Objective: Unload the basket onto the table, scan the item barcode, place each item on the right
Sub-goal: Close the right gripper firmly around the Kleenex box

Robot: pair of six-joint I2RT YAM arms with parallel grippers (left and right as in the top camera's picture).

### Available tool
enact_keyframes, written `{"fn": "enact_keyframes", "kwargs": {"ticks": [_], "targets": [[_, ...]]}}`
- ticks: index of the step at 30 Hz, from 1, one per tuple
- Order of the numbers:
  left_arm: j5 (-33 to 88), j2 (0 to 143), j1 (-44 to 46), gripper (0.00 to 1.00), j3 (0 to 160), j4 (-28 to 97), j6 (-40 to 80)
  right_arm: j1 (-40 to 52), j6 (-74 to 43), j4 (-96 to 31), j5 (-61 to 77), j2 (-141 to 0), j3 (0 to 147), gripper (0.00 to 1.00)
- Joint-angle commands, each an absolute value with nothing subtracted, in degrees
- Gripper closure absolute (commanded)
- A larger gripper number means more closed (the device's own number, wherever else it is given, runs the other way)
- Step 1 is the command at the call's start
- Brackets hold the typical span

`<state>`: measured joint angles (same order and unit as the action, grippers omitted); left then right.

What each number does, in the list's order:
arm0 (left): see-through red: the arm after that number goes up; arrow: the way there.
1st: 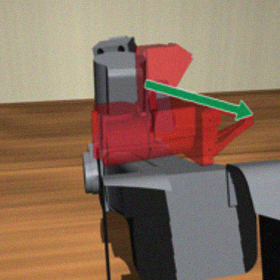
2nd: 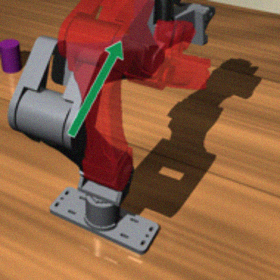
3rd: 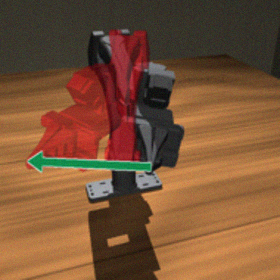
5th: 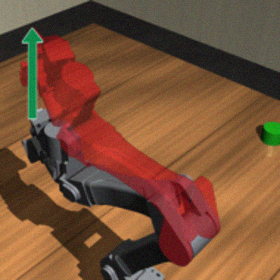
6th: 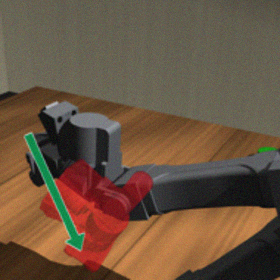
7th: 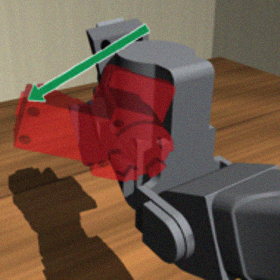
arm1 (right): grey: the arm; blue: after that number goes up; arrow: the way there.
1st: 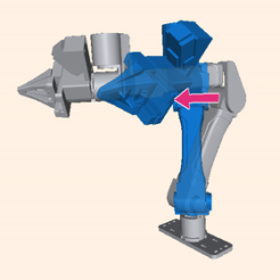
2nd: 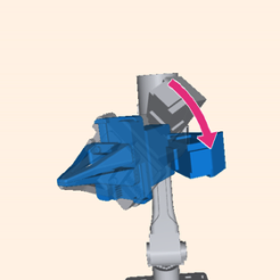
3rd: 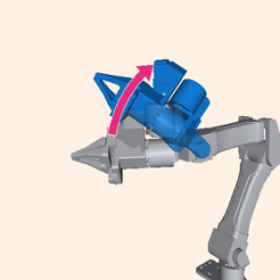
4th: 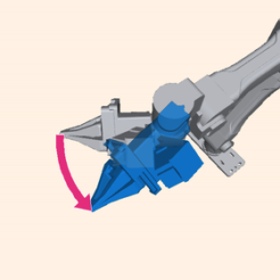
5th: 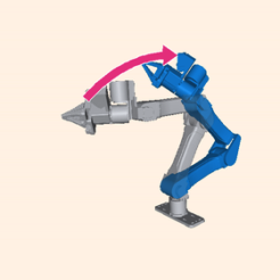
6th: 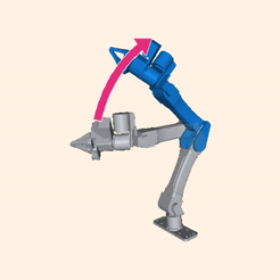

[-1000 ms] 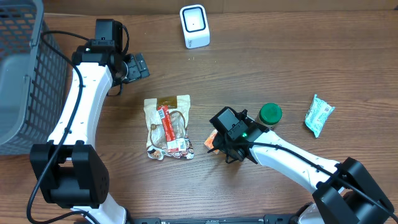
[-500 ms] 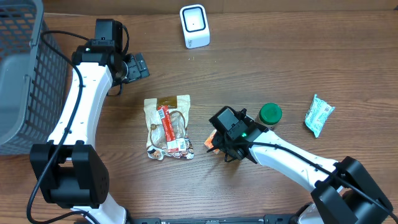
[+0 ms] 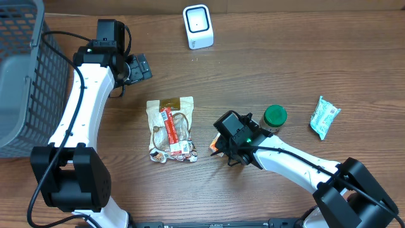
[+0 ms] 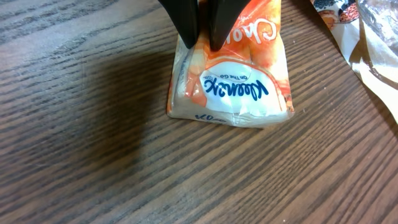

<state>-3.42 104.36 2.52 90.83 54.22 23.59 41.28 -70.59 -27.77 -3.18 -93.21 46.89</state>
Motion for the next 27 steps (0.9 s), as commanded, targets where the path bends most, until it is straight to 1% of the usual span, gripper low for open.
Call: {"fn": "enact_keyframes", "kwargs": {"ticks": [1,2,4,10,14,19,23,27], "targets": [[-3.1,103.4,2.7,0.0,92.1,54.1,24.0,41.1,-71.2,-27.4,-3.4,-94.0,45.3,0.94],[-3.1,103.4,2.7,0.0,92.1,54.1,24.0,41.1,-71.2,-27.3,-2.9,-94.0,45.3,0.91],[-3.1,103.4,2.7,0.0,92.1,54.1,24.0,41.1,-71.2,-27.0,-1.8,-94.0,45.3,0.87],[-3.1,103.4,2.7,0.0,92.1,54.1,24.0,41.1,-71.2,-26.2,-1.8,-94.0,45.3,0.84],[-3.1,103.4,2.7,0.0,92.1,54.1,24.0,41.1,-71.1,-24.4,-1.8,-94.0,45.4,0.84],[-3.1,103.4,2.7,0.0,92.1,54.1,24.0,41.0,-66.9,-24.5,-1.8,-93.9,45.4,0.96],[-3.1,103.4,2.7,0.0,92.1,54.1,24.0,40.1,-65.2,-24.6,-0.6,-92.3,45.5,0.96],[-3.1,103.4,2.7,0.0,92.1,54.1,24.0,37.7,-57.0,-24.1,3.3,-87.5,45.8,0.96]]}}
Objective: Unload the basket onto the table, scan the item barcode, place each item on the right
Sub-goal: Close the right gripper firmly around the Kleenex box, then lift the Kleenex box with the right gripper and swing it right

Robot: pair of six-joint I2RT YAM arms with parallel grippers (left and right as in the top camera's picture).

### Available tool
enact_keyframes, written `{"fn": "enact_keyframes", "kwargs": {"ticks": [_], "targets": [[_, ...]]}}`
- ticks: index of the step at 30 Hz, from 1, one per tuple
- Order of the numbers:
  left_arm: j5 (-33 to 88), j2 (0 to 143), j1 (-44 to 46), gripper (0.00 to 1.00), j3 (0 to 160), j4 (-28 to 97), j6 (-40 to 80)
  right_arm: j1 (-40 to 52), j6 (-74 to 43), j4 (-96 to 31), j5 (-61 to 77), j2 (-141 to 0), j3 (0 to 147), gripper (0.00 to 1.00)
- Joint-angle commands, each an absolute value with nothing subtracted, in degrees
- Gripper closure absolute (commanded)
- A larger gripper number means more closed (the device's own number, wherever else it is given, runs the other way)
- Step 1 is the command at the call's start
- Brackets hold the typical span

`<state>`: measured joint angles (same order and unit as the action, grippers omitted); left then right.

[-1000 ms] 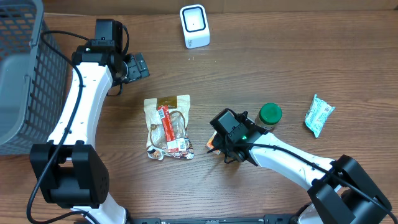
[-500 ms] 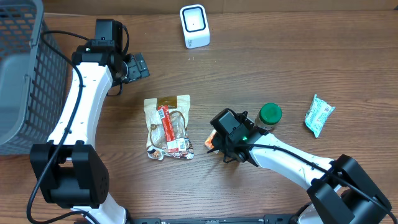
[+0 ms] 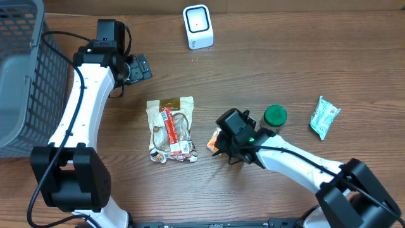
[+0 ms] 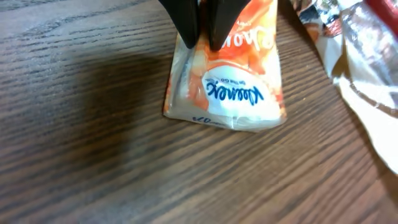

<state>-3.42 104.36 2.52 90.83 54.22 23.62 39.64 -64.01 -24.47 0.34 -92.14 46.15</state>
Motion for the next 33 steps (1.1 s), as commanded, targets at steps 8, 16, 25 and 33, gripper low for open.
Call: {"fn": "enact_keyframes", "kwargs": {"ticks": [8,16,25,33], "targets": [[-3.1,103.4,2.7,0.0,92.1,54.1,24.0,26.7,-48.2,-20.5,19.6,-72.7,45.9,0.96],[-3.1,103.4,2.7,0.0,92.1,54.1,24.0,16.0,-42.8,-9.8,45.5,-64.9,45.9,0.96],[-3.1,103.4,2.7,0.0,92.1,54.1,24.0,14.2,-40.4,6.9,64.9,-65.0,45.9,0.96],[-3.1,103.4,2.7,0.0,92.1,54.1,24.0,14.2,-46.3,13.1,69.4,-65.0,45.9,0.96]]}}
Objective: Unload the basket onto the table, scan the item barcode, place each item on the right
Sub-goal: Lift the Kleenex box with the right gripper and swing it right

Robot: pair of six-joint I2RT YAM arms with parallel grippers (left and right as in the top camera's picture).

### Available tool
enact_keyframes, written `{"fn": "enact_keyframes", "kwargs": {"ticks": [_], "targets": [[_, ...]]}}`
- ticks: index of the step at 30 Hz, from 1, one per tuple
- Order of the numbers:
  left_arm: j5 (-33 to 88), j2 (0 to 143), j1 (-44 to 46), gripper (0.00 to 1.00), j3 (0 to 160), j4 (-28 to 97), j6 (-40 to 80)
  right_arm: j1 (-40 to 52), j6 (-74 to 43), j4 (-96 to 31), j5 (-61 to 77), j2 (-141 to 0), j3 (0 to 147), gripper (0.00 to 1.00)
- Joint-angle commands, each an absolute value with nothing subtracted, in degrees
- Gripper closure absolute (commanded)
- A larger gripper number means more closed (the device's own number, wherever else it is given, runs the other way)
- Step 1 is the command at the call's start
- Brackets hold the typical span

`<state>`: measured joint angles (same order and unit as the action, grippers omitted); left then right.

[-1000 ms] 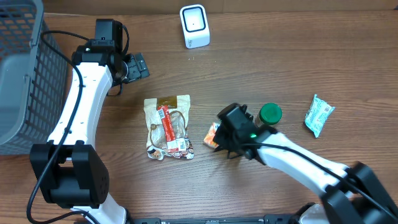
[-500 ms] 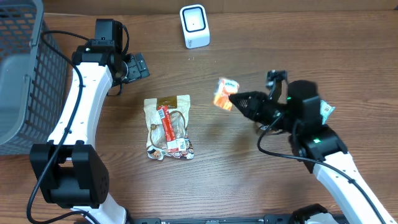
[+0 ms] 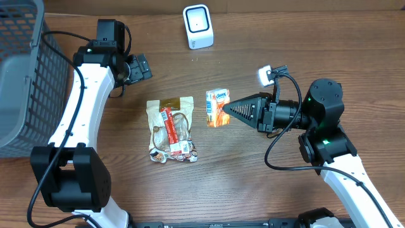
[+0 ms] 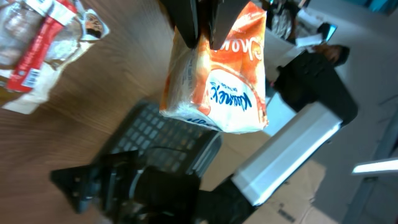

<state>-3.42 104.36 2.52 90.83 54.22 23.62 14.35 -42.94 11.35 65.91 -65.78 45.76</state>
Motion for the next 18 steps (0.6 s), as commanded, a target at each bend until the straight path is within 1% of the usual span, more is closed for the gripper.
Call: {"fn": "enact_keyframes", "kwargs": {"ticks": [1,8,11,18], "targets": [[-3.1,103.4,2.7,0.0,92.1,54.1,24.0,14.2,-48.1,14.7,69.7,-65.0,45.9,0.96],[-3.1,103.4,2.7,0.0,92.1,54.1,24.0,14.2,-61.3,26.9,69.1,-65.0,45.9,0.96],[-3.1,103.4,2.7,0.0,92.1,54.1,24.0,14.1,-65.9,27.4,67.7,-65.0,45.9,0.96],[-3.1,103.4,2.7,0.0,92.1,54.1,24.0,14.1,-71.8,27.4,67.0,-65.0,45.9,0.96]]}}
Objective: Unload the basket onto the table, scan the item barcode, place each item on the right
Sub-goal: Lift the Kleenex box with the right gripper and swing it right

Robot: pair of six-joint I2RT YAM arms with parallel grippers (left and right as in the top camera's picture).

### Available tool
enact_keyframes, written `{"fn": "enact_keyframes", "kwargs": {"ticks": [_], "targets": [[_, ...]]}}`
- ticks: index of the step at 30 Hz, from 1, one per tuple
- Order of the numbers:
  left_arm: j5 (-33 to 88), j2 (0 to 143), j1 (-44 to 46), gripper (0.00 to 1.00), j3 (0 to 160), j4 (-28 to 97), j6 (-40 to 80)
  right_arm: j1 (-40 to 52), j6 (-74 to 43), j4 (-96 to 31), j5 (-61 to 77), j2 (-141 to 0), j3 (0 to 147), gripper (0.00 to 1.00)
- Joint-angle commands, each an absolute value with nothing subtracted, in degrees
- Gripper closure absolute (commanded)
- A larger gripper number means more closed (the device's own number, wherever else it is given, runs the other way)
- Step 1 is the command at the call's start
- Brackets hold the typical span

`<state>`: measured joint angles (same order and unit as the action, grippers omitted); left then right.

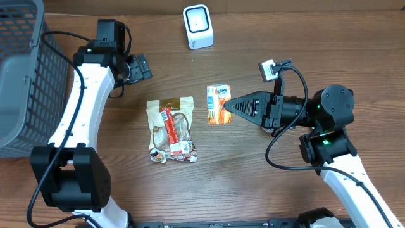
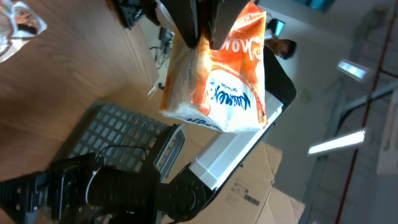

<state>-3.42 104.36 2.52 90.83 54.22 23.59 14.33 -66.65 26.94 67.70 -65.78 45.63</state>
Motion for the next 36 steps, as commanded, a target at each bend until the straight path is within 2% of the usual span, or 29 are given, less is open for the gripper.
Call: {"fn": "enact_keyframes", "kwargs": {"ticks": [1,12,16,22,29,32,36], "targets": [[-3.1,103.4,2.7,0.0,92.1,54.1,24.0,14.1,-73.0,27.4,67.0,-65.0,45.9,0.96],[-3.1,103.4,2.7,0.0,92.1,54.1,24.0,14.1,-73.6,27.8,67.0,-65.0,45.9,0.96],[-3.1,103.4,2.7,0.0,92.1,54.1,24.0,14.1,-69.3,27.2,67.0,-65.1,45.8,0.96],[-3.1,103.4,2.7,0.0,92.1,54.1,24.0,14.1,-57.9,11.7,61.9,-66.3,45.8,0.96],[-3.1,103.4,2.7,0.0,92.1,54.1,24.0,15.2,-41.9,-13.0,40.5,-71.4,45.8,0.96],[-3.1,103.4,2.7,0.0,92.1,54.1,24.0,16.8,-37.7,-18.2,34.5,-74.6,45.8,0.96],[-3.1,103.4,2.7,0.0,92.1,54.1,24.0,19.1,-34.0,-18.8,33.7,-79.4,45.8,0.96]]}}
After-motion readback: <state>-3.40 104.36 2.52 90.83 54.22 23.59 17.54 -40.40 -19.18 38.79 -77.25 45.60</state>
